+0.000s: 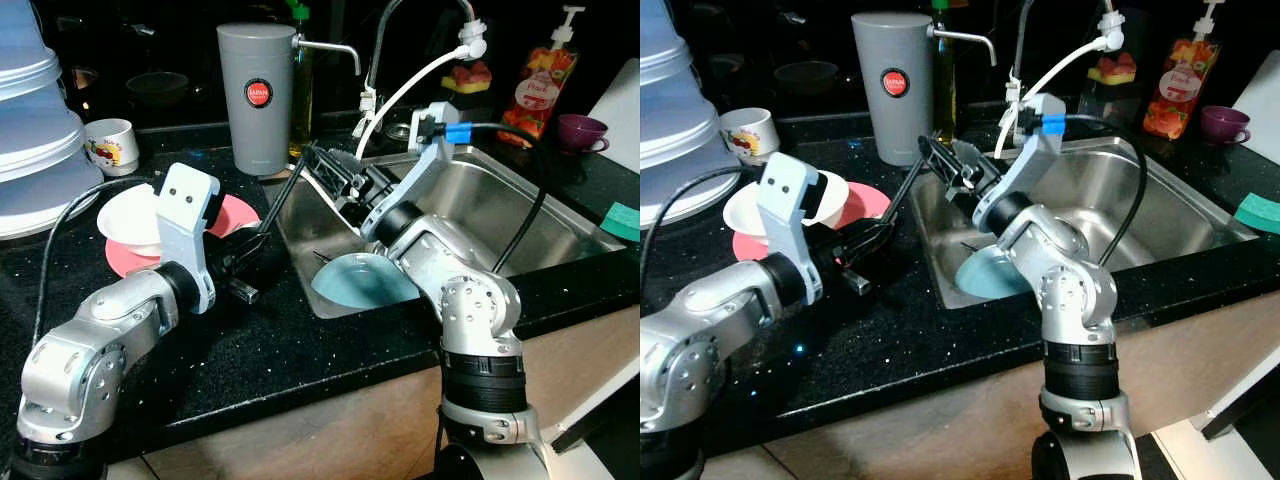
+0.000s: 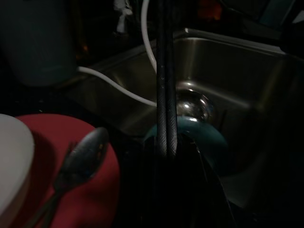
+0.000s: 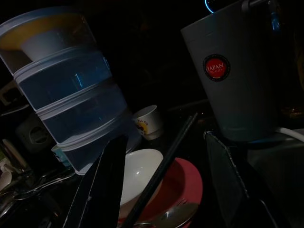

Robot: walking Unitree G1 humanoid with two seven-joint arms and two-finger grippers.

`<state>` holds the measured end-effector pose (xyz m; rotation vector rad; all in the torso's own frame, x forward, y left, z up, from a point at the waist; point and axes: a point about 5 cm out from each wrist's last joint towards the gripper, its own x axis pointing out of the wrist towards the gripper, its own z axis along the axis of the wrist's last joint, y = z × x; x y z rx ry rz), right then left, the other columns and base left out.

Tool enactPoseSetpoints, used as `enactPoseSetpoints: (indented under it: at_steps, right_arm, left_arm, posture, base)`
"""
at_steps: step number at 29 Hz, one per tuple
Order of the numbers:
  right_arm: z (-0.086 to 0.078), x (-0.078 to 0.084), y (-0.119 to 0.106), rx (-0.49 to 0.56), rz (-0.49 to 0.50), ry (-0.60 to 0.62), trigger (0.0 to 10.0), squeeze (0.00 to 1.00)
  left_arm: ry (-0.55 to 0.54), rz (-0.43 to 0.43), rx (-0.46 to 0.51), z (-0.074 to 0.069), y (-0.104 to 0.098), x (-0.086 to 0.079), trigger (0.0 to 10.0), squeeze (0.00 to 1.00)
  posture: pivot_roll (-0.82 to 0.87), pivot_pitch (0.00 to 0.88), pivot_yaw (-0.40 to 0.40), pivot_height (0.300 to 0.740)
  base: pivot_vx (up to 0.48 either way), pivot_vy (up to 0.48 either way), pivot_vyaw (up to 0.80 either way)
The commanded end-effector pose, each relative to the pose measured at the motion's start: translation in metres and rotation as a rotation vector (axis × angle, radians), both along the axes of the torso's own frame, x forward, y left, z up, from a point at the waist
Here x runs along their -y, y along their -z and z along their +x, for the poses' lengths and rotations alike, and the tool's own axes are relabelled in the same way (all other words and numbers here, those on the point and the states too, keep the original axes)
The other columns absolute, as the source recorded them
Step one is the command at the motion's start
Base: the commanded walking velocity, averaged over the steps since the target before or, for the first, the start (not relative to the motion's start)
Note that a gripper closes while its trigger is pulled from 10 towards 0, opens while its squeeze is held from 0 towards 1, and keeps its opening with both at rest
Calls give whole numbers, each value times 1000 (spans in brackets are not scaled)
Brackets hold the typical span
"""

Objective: Kitchen organization

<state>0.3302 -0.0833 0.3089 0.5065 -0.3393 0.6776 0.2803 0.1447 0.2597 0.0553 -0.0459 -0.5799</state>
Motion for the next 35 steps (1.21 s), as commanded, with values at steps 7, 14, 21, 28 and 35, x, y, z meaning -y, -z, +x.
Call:
enactPoseSetpoints:
  at_steps: [7, 14, 21, 28, 35]
  right_arm:
    - [-1, -6, -2, 19, -53, 8, 10000, 0]
    - [-1, -11, 1, 23, -111, 12, 10000, 0]
    - [1, -14, 2, 20, -122, 18, 10000, 0]
    - [2, -14, 3, 13, -124, 28, 10000, 0]
    - [6, -10, 9, -10, -145, 64, 10000, 0]
  left_arm:
    - [-24, 55, 41, 3, 3, 0, 0, 0]
    - [0, 79, 54, 2, 5, 4, 0, 0]
    - [9, 97, 63, 1, 7, 5, 0, 0]
    - [-29, 122, 64, 4, 8, 0, 0, 0]
    - [-163, 211, 26, 12, 12, -22, 0, 0]
  posture:
    - [-25, 40, 7, 740]
    - [-26, 40, 5, 740]
    - [-23, 37, 3, 740]
    - [-24, 36, 3, 740]
    - [-18, 37, 0, 740]
  base:
    - [0, 0, 0]
    - [0, 0, 0]
    - [0, 0, 0]
    - [0, 0, 0]
    - [0, 0, 0]
